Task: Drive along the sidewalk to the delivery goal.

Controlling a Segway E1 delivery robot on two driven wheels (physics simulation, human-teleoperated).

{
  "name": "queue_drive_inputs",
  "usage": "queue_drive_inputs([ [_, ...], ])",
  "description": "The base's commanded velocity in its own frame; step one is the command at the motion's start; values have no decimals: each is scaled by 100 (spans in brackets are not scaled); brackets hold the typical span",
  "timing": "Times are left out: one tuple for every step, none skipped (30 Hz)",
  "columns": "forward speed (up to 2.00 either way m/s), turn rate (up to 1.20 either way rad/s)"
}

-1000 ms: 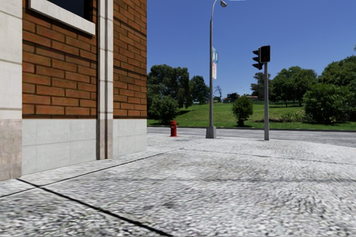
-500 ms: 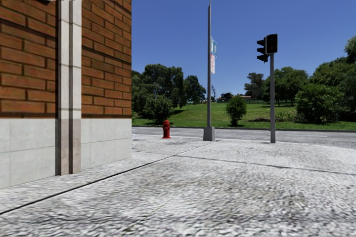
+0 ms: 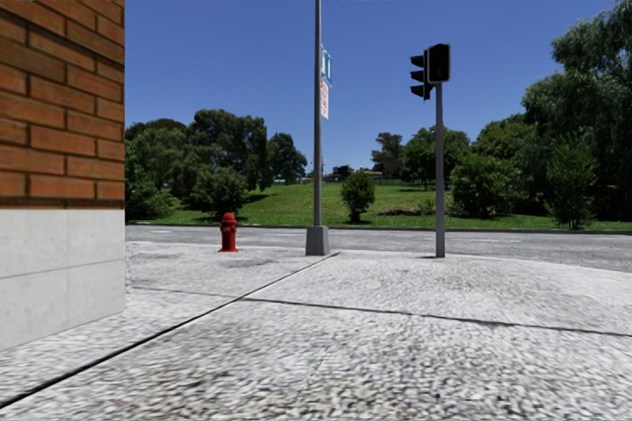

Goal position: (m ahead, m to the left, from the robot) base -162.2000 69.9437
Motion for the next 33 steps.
queue_drive_inputs([
  [200,0],
  [200,0],
  [200,0],
  [200,0],
  [200,0],
  [200,0],
  [200,0],
  [200,0],
  [200,0],
  [200,0],
  [200,0],
  [200,0],
  [200,0],
  [200,0],
  [200,0],
  [200,0],
  [200,0],
  [200,0],
  [200,0],
  [200,0],
  [200,0],
  [200,1],
  [200,1],
  [200,12],
  [200,25],
  [200,48],
  [200,80],
  [200,80],
  [200,90],
  [200,99],
  [200,110],
  [200,115],
  [200,116],
])
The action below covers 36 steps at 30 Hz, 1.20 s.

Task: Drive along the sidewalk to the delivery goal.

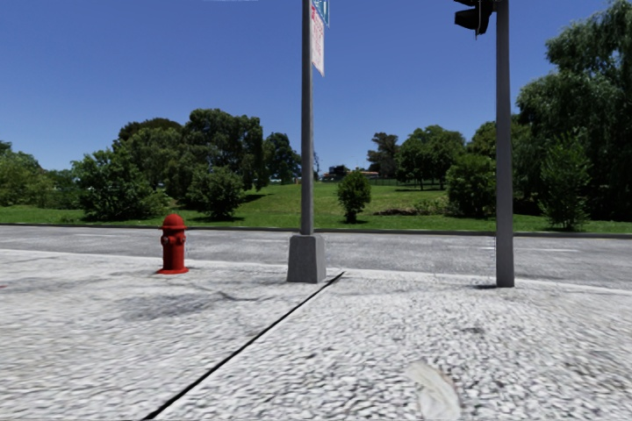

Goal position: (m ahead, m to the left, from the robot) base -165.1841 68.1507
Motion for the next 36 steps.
queue_drive_inputs([
  [200,117],
  [200,117],
  [200,118],
  [200,120],
  [200,120],
  [200,120],
  [200,120],
  [200,120],
  [200,120],
  [200,120],
  [200,120],
  [200,120],
  [200,120],
  [200,120],
  [200,120],
  [200,120],
  [200,120],
  [200,120],
  [200,120],
  [200,120],
  [200,120],
  [200,116],
  [200,106],
  [200,103],
  [200,103],
  [200,85],
  [200,55],
  [200,10],
  [200,10],
  [200,2],
  [200,0],
  [200,0],
  [200,0],
  [200,0],
  [200,0],
  [200,0],
])
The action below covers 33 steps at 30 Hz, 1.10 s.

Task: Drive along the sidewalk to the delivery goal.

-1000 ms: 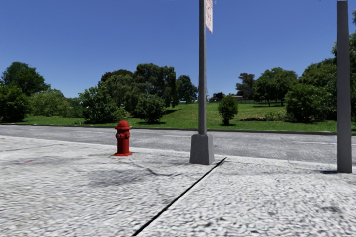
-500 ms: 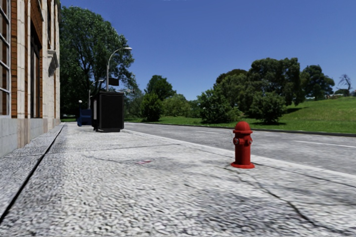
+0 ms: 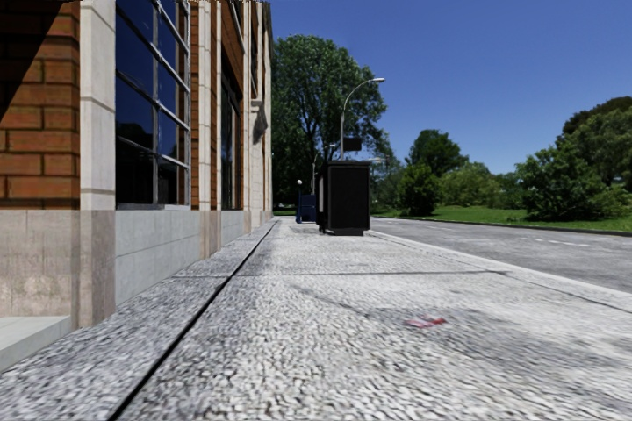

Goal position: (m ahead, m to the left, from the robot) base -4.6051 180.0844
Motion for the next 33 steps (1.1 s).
queue_drive_inputs([
  [200,-25],
  [200,-49],
  [200,-99],
  [200,-99],
  [200,-120],
  [200,-120],
  [200,-117],
  [200,0],
  [200,0],
  [200,0],
  [200,0],
  [200,0],
  [200,0],
  [200,0],
  [200,0],
  [200,0],
  [200,0],
  [200,0],
  [200,0],
  [200,0],
  [200,0],
  [200,0],
  [200,0],
  [200,14],
  [200,43],
  [200,68],
  [200,81],
  [200,81],
  [200,84],
  [200,85],
  [200,72],
  [200,40],
  [200,40],
])
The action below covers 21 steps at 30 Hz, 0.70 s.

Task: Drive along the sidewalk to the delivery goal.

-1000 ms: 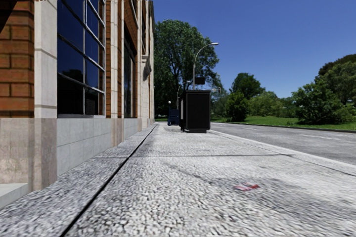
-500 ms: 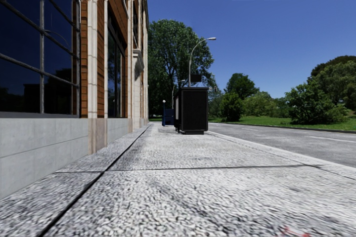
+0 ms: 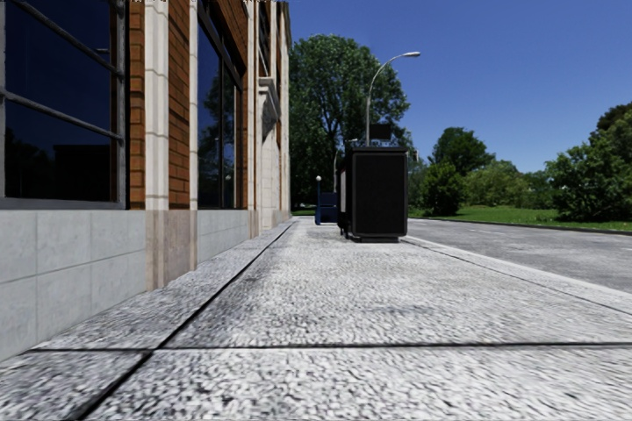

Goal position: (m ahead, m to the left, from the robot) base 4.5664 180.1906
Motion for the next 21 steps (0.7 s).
queue_drive_inputs([
  [200,17],
  [200,5],
  [200,1],
  [200,0],
  [200,0],
  [200,0],
  [200,0],
  [200,0],
  [200,0],
  [200,0],
  [200,0],
  [200,0],
  [200,0],
  [200,0],
  [200,0],
  [200,0],
  [200,0],
  [200,0],
  [200,0],
  [200,0],
  [200,0],
])
